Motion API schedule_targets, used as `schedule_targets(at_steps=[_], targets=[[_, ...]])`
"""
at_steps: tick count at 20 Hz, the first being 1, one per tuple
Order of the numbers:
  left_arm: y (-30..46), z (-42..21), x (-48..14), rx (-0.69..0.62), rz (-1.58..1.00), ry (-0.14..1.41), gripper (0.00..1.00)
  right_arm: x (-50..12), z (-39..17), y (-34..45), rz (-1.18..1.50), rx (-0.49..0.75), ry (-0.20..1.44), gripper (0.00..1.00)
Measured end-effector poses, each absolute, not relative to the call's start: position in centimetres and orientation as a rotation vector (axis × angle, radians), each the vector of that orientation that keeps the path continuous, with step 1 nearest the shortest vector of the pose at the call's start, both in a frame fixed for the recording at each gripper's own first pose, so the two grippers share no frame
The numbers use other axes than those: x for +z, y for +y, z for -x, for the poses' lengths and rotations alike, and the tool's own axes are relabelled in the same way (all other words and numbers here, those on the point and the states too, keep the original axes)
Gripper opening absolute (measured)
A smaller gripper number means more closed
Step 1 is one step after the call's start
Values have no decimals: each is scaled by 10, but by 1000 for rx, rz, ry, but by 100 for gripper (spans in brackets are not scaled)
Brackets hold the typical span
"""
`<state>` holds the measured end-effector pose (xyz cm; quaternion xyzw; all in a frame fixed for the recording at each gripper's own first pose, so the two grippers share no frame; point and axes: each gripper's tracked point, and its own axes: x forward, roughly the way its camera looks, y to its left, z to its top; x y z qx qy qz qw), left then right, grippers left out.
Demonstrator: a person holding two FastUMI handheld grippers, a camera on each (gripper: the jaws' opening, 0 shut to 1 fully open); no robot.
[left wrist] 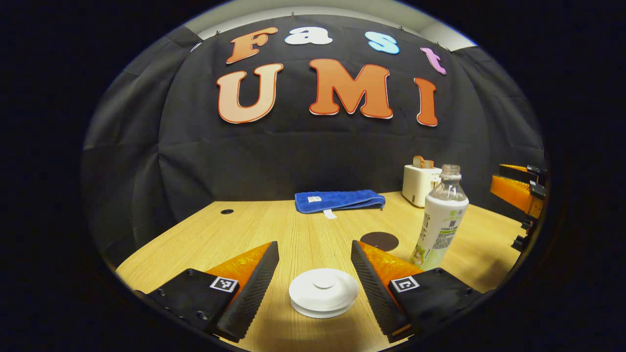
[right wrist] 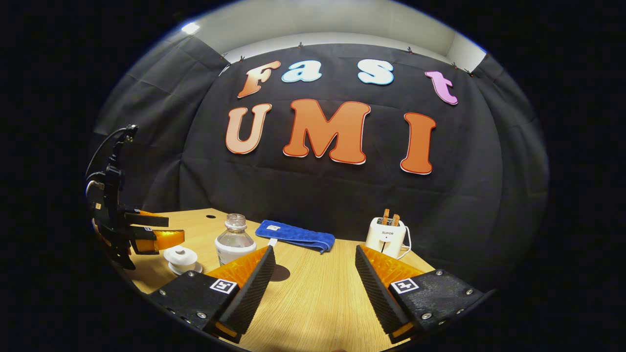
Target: Open the teacup lid with one hand, grasp the water bottle and pour water into the teacup with the other hand; after pouring, place the water bottle on the coaster and then close the teacup lid.
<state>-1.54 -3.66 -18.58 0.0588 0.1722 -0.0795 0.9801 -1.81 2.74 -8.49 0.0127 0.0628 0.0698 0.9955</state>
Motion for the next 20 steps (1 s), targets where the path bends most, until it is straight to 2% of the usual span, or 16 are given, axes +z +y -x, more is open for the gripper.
schedule_targets(at_steps=[1,5,6,8,9,11,13,14,15,19,20], targets=[[-38,16,-194,-164,-136,365,98,-87,18,29,-22,143,130,98],[-42,17,-216,-189,-194,430,88,-95,18,32,-20,153,146,98],[-42,18,-220,-191,-202,441,77,-96,19,33,-19,157,149,98],[-40,17,-227,-181,-216,457,78,-98,19,33,-19,157,156,98],[-39,17,-230,-180,-223,467,75,-97,19,33,-20,156,154,97],[-43,17,-231,-196,-226,471,57,-99,19,33,-19,160,156,97],[-44,18,-231,-199,-237,473,54,-99,18,34,-16,161,157,97],[-43,13,-231,-193,-241,463,43,-100,18,35,-15,164,158,97],[-43,16,-230,-198,-241,470,39,-101,18,38,-15,172,159,97],[-38,13,-224,-186,-219,445,36,-100,20,53,-12,218,155,97],[-37,13,-222,-181,-214,439,30,-102,21,58,-12,234,156,97]])
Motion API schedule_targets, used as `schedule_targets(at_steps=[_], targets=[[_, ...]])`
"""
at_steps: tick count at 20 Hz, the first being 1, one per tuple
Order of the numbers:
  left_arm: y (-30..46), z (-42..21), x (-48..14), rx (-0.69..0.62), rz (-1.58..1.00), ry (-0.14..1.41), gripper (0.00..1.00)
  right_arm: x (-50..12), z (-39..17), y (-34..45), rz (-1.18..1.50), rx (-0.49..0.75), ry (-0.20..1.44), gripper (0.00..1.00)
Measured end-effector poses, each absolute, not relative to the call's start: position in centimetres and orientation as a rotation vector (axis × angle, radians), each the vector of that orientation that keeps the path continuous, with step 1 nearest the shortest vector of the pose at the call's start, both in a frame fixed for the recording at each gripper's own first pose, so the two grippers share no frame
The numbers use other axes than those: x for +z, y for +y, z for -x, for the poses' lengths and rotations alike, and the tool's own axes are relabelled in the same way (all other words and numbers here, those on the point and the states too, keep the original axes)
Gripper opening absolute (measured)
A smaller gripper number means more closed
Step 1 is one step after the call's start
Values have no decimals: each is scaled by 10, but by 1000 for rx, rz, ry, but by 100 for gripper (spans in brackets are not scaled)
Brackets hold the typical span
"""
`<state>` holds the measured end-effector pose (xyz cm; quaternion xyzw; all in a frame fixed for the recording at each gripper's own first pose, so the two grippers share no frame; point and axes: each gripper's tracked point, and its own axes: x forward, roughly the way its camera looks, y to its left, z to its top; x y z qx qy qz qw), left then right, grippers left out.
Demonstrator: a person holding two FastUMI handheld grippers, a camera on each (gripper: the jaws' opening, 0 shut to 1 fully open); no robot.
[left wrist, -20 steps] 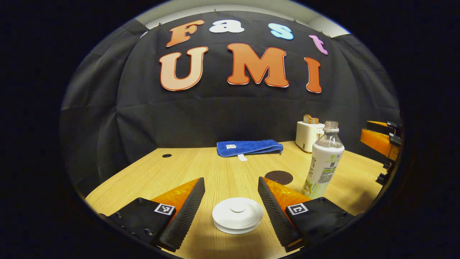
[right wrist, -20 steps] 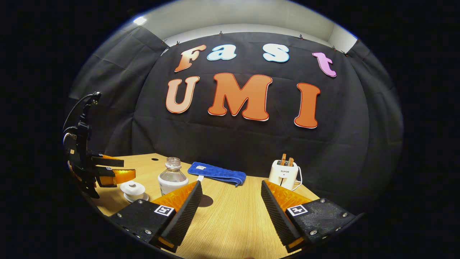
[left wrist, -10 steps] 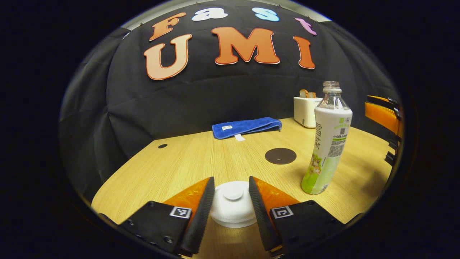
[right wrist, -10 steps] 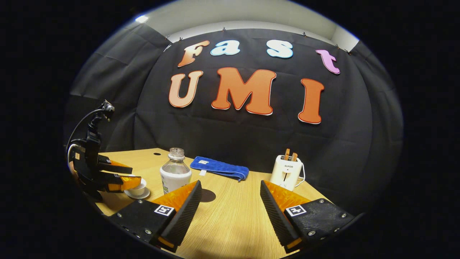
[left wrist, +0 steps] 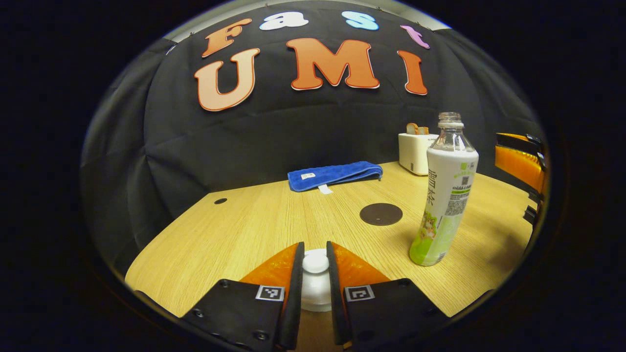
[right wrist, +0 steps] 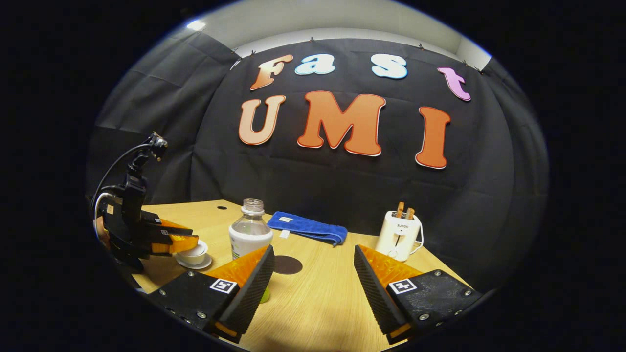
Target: Open the teacup lid with one hand, grasp the water bottle and pour water into the teacup with the other hand; after pouring, place the water bottle on the coaster and then close the teacup lid.
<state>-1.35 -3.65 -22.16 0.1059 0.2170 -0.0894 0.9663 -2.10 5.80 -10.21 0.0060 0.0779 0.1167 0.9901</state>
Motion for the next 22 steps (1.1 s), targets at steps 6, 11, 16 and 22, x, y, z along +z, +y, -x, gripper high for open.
schedule_targets(at_steps=[6,11,16,22], targets=[[-13,5,-184,-112,-168,342,30,-107,24,94,-8,337,168,97],[18,7,-165,-55,-163,303,30,-121,16,117,4,381,223,95],[50,13,-159,12,-156,286,29,-144,17,144,-20,433,279,90],[66,23,-164,39,-153,298,30,-175,6,161,-30,443,368,81]])
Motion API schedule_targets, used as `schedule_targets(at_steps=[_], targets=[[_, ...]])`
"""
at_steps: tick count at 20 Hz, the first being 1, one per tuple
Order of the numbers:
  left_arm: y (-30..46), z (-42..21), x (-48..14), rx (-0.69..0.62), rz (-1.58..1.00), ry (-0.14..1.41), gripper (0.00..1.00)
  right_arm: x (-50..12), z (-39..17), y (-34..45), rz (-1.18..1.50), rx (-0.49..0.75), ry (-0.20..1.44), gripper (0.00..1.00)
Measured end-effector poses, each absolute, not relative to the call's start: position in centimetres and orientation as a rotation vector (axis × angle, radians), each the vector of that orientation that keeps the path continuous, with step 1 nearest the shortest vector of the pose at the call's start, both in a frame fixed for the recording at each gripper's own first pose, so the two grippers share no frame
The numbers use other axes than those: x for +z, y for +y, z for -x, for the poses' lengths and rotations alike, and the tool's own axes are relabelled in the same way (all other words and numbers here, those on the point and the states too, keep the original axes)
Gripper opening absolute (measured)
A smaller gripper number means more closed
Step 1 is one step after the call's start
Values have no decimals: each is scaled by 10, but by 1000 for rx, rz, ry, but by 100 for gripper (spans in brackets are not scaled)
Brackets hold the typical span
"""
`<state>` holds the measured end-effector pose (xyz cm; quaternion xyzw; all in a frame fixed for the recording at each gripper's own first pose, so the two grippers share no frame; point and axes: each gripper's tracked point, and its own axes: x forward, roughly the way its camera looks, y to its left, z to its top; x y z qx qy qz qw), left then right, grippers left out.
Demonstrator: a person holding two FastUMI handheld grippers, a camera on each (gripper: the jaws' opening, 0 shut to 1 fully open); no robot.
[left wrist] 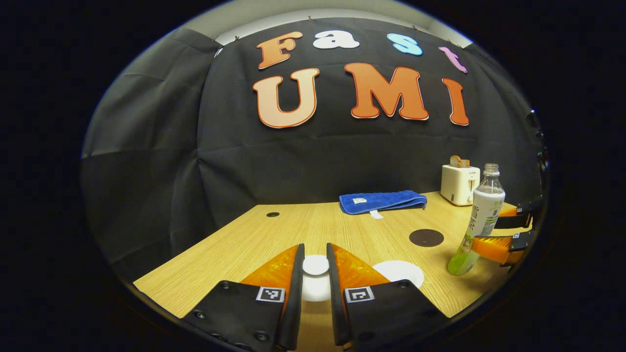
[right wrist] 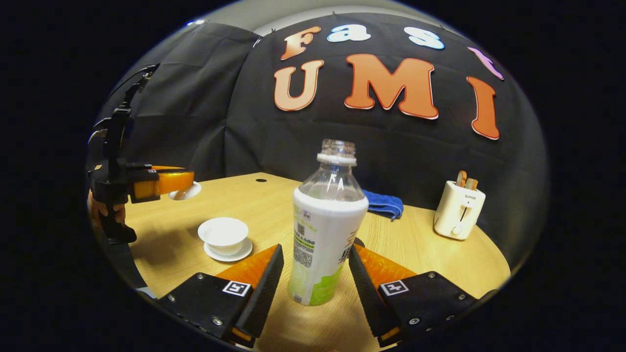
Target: Open the teacup lid with one hand, grasp the water bottle and pour water into the teacup with the other hand; after pouring, place the water bottle on the coaster and then close the teacup lid.
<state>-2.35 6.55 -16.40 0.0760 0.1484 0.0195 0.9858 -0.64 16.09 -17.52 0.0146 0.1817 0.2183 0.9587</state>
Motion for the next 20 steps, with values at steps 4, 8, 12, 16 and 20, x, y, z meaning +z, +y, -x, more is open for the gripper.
schedule_targets(at_steps=[4,8,12,16,20], targets=[[69,25,-168,46,-148,308,30,-183,12,163,-75,443,407,69],[72,27,-168,48,-157,305,28,-175,8,160,-9,433,394,64],[73,29,-166,58,-150,303,30,-166,-1,153,141,406,358,64],[75,30,-167,82,-147,300,30,-156,-8,144,361,361,305,64],[76,30,-168,107,-138,304,31,-149,-16,142,532,326,273,64]])
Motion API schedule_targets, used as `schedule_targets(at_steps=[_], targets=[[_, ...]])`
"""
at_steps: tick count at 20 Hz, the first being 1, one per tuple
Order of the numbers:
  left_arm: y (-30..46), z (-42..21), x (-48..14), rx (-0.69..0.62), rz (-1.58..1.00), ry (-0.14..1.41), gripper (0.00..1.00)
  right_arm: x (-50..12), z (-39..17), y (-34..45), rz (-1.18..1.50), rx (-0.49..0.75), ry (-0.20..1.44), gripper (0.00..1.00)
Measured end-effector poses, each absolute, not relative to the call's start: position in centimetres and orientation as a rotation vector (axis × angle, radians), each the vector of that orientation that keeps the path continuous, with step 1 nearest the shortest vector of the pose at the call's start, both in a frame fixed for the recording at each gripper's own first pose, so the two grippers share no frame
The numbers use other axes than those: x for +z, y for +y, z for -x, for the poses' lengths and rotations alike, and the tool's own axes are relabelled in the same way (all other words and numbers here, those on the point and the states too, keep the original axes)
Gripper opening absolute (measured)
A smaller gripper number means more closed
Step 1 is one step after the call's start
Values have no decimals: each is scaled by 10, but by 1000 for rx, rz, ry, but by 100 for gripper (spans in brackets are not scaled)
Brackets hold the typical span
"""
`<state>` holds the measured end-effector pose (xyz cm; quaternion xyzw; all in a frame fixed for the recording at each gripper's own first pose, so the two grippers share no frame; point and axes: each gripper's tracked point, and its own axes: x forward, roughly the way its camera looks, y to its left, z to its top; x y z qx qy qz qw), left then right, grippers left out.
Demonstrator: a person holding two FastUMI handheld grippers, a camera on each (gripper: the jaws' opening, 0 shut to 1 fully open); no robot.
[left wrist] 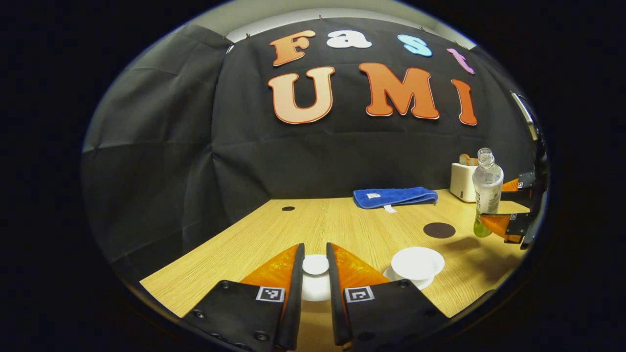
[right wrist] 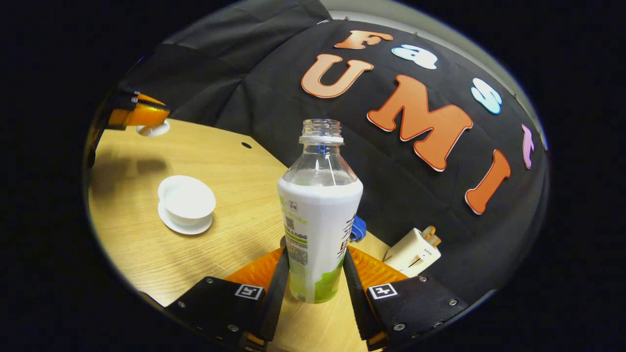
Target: Open the teacup lid with one hand, grasp the water bottle and pour water into the teacup with the other hand; after pouring, place the water bottle on the coaster and then close the teacup lid.
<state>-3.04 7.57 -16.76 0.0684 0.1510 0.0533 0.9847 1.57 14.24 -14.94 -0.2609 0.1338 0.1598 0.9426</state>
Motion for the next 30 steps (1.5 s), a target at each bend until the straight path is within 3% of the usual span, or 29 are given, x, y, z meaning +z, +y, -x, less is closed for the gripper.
schedule_targets(at_steps=[21,30], targets=[[95,52,-175,183,-114,302,31,-127,-36,168,1395,264,-53,63],[93,51,-176,183,-126,315,31,-114,-36,173,1577,216,-191,63]])
